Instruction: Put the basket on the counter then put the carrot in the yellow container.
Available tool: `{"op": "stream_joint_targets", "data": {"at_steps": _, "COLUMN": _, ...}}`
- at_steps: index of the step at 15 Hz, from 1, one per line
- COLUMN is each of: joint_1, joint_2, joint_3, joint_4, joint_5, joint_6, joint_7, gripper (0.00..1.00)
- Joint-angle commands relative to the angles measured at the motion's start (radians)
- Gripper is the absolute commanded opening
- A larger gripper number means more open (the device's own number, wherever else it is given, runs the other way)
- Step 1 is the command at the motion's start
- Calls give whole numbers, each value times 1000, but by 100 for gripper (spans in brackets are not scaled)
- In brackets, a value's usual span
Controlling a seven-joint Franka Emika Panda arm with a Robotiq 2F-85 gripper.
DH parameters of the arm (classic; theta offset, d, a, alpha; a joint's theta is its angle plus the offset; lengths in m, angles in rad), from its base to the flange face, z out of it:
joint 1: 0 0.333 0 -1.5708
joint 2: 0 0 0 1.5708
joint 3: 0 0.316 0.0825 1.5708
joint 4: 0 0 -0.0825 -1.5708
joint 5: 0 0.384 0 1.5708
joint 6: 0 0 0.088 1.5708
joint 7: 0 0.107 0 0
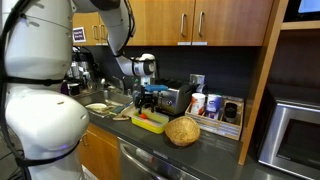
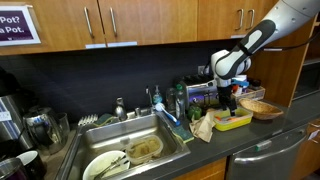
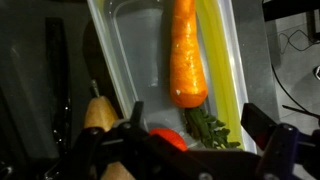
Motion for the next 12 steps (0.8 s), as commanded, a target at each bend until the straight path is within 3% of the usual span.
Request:
{"op": "stream_joint_targets", "data": {"at_steps": 1, "joint_1": 3, "joint_2": -81, "joint_3": 0, "joint_4": -42, "joint_5": 15, "joint_6": -21, "joint_7": 83, "gripper": 100}}
{"op": "stream_joint_targets", "data": {"at_steps": 7, "joint_1": 3, "joint_2": -224, "joint_3": -10, "joint_4": -156, "joint_5": 68, "joint_6": 51, "joint_7": 278, "gripper": 100}}
{"op": "stream_joint_targets", "data": {"at_steps": 12, "joint_1": 3, "joint_2": -315, "joint_3": -38, "joint_4": -224, "joint_5": 231, "joint_6": 99, "joint_7": 382, "gripper": 100}}
